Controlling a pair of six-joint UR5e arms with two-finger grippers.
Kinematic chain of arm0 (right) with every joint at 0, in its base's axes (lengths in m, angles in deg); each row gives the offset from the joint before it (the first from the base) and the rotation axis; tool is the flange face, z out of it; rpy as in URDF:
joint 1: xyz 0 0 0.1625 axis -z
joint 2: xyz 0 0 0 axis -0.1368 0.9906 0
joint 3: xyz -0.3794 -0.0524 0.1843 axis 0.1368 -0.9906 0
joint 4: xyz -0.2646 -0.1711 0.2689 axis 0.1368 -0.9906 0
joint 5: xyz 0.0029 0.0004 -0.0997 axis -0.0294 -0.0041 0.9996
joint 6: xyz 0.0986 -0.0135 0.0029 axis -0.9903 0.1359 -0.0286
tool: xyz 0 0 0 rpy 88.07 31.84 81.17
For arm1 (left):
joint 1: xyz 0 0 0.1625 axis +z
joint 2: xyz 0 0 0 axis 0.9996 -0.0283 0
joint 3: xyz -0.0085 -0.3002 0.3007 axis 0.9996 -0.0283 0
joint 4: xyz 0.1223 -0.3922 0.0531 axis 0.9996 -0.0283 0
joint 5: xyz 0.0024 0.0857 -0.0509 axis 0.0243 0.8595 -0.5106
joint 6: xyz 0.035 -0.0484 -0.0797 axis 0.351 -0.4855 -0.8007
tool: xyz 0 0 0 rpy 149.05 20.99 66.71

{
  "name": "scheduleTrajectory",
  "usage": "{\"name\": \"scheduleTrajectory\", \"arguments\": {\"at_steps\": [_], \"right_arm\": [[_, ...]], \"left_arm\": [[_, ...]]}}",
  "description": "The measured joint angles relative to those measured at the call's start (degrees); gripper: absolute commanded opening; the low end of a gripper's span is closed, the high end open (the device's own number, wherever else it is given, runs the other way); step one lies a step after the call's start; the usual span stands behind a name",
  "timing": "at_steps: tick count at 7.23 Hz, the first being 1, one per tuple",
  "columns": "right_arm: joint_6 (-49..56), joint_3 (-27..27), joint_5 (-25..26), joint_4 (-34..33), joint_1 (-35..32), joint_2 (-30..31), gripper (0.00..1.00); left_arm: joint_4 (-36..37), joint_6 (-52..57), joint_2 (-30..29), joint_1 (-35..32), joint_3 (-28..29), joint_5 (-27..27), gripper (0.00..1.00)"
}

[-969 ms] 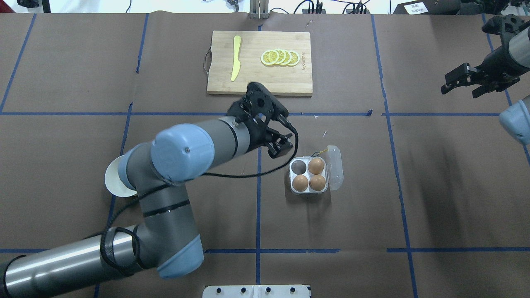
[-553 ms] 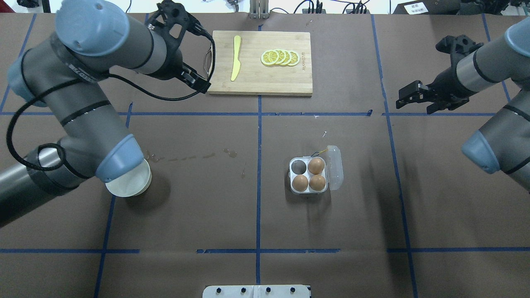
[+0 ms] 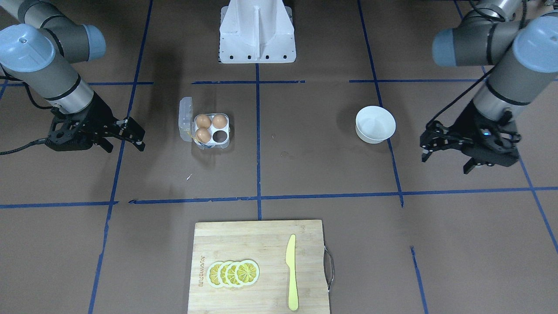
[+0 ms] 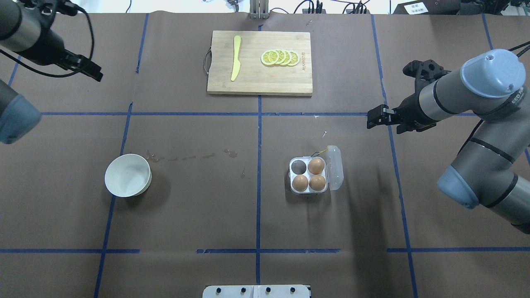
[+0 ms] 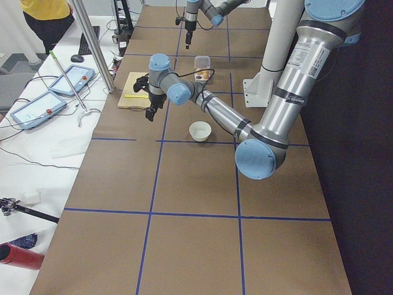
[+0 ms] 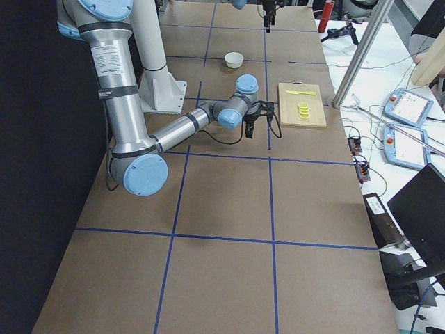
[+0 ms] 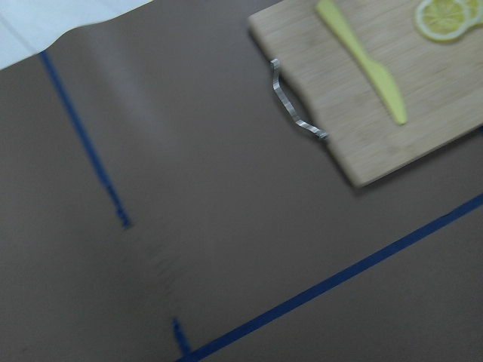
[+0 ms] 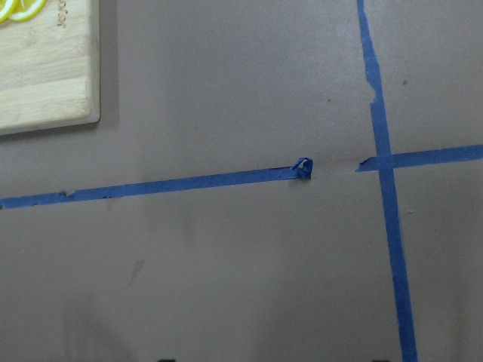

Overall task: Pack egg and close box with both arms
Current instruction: 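Push the open clear lid down over the eggs with the right gripper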

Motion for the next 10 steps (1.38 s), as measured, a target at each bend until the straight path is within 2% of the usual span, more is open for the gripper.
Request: {"name": "scheduleTrajectory", "arguments": {"at_steps": [3,5,8,10], "right_arm": [[-0.11,3.46,0.39,-0.13,5.15,2.84,0.00],[-0.12,4.83,1.12,-0.17,8.30,3.49,0.00],[-2.79,5.65,4.34,-0.73,12.63,-1.18,0.00],[-6.21,5.68,8.32,-2.98,16.30,-5.58,0.00]], "left_arm": [[0.41,0.40,4.03,-5.80,1.80,-3.47,1.00],[0.39,0.46,5.38,-7.29,2.07,-5.50,1.00],[0.26,0.47,7.49,-7.89,1.34,-6.46,1.00],[0.26,0.47,8.39,-8.12,0.33,-6.53,1.00]]}}
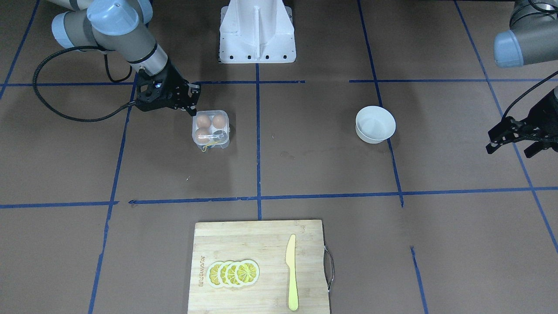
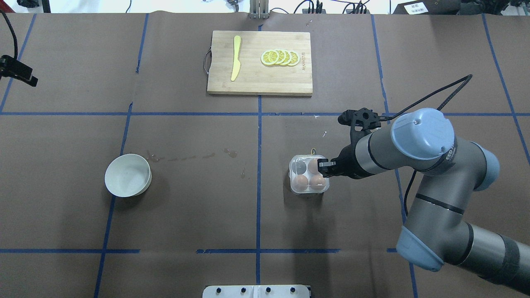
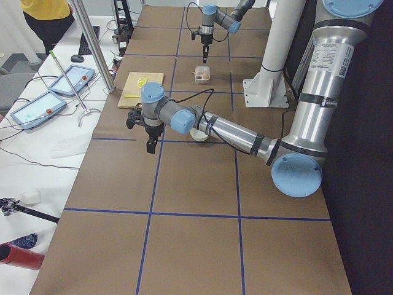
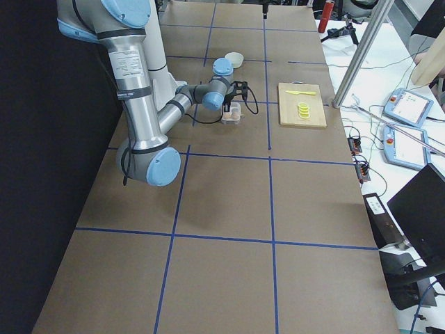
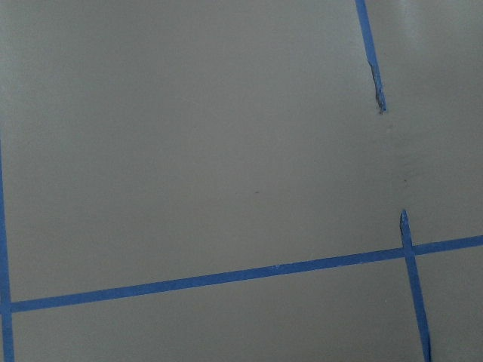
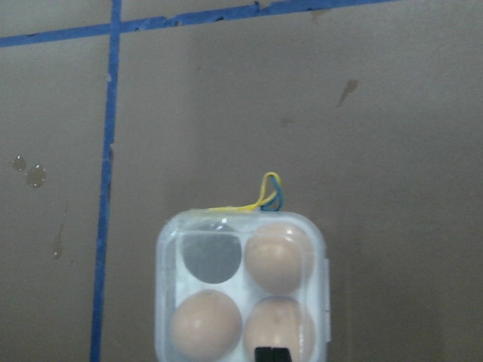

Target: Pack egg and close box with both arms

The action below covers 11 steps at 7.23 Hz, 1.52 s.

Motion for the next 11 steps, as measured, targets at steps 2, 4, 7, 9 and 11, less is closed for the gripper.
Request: {"name": "scheduleTrajectory", "arguments": {"at_steps": [2,4,7,9,11], "right_arm": [[-0.73,1.04,1.43,-1.86,0.39,-1.59,0.00],[-0.45,1.63,-1.74,-2.57,-4.60,-0.87,0.07],[6.49,1.54,-8.21,-9.34,-16.24,1.14,0.78],[17.18,1.40,-9.35,-14.30,-22.60,4.06,1.00],[28.04,0.83,-13.07,-16.21,-30.11,8.37,1.00]], "left_arm": [[-0.05,0.00,0.72,-0.13,-1.13,-0.03,1.00],[-0.53,0.56,2.41,-0.54,-2.54,-0.70,1.00],[-1.08,7.12,4.53,-3.30,-2.87,-1.03,1.00],[-1.02,13.48,6.98,-6.14,-2.49,-0.77,1.00],[-0.74,20.83,9.37,-9.67,-1.27,-0.62,1.00]]}}
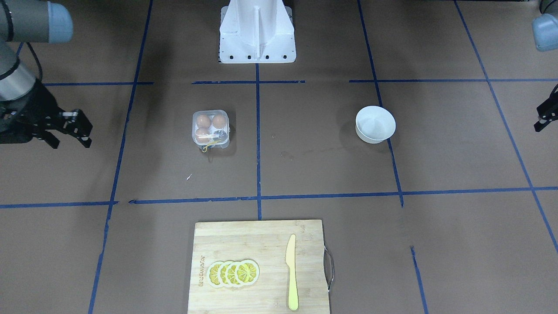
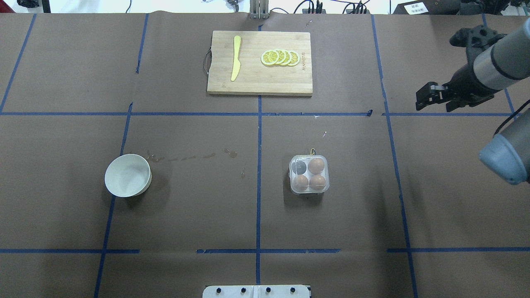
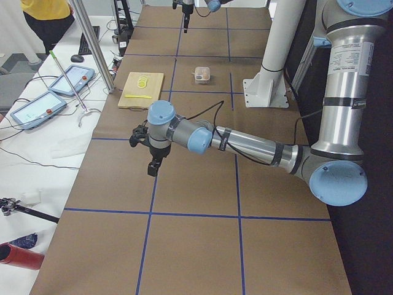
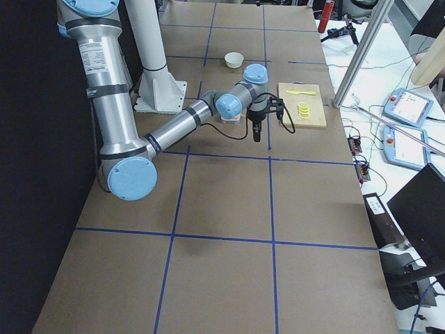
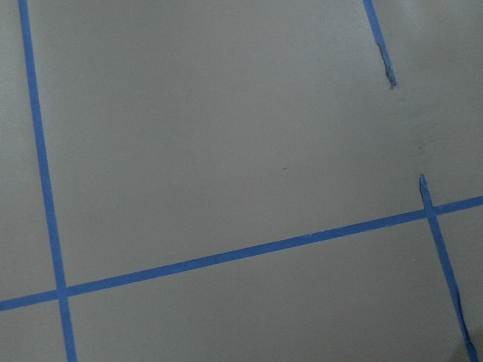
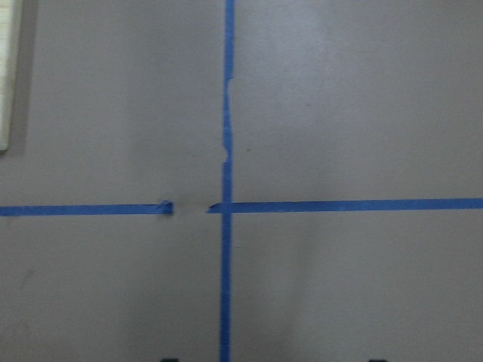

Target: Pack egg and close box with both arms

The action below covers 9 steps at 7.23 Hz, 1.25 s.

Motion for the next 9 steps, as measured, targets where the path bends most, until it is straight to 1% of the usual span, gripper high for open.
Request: {"name": "scheduleTrajectory", "arguments": {"at_steps": [2,3,5,7,9], "right_arm": [[15.57,-2.27,-2.81,-5.41,-8.94,2.00,1.00],[24.34,-5.12,-3.80,-7.88,-13.22,2.19,1.00],[37.98,-12.87,-7.05,-9.25,-20.75,2.33,1.00],[43.87,-17.22,-8.36,-9.24,-24.18,2.89,1.00],[44.56,-18.31,-8.56,-9.31,-24.91,2.69,1.00]], "left_arm": [[1.30,4.28,0.52,-3.00,1.77,0.07,1.00],[2.83,6.77,0.34,-4.66,3.06,0.07,1.00],[5.05,9.92,0.08,-6.88,4.79,-0.20,1.00],[8.90,10.09,-0.45,-7.43,5.79,-0.40,1.00],[13.16,7.48,-1.14,-7.37,5.73,-1.03,1.00]]}}
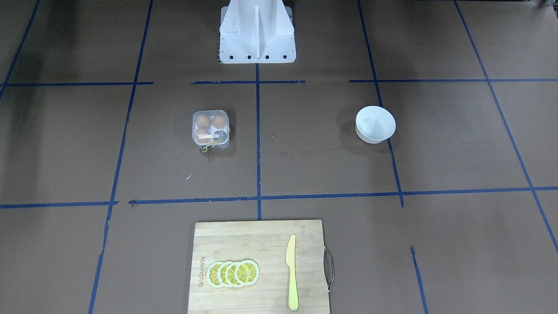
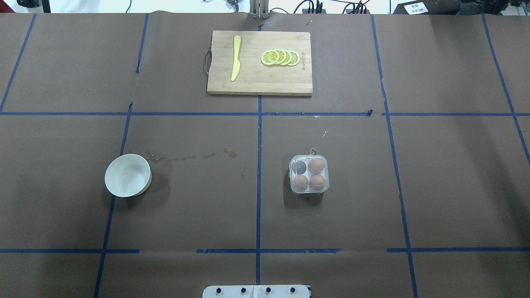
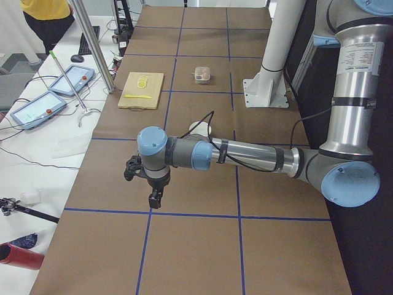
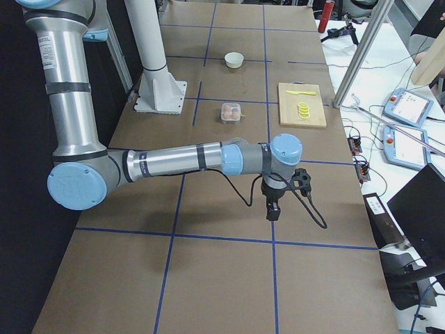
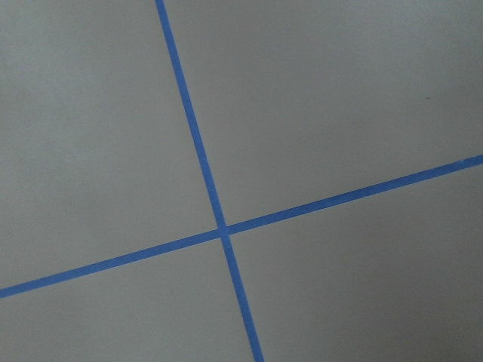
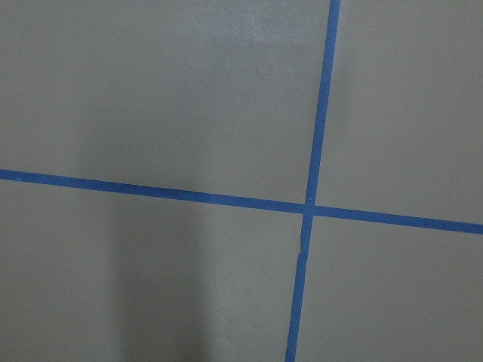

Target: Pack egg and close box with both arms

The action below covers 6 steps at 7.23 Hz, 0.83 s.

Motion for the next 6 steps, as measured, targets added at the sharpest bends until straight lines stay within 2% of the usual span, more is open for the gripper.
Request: {"name": "scheduleTrajectory", "arguments": {"at_steps": [2,6], "right_arm": [[-0.46,-0.55,-0.38,-0.06,-0.08,-0.14,1.00],[-0.62,-2.08,-0.48,0.33,0.03,-0.14,1.00]], "left_arm": [[1.64,-4.01,-0.13,0.01,-0.10,-0.81,1.00],[0.49,-4.78,0.14,0.12,-0.49,-0.43,1.00]]}}
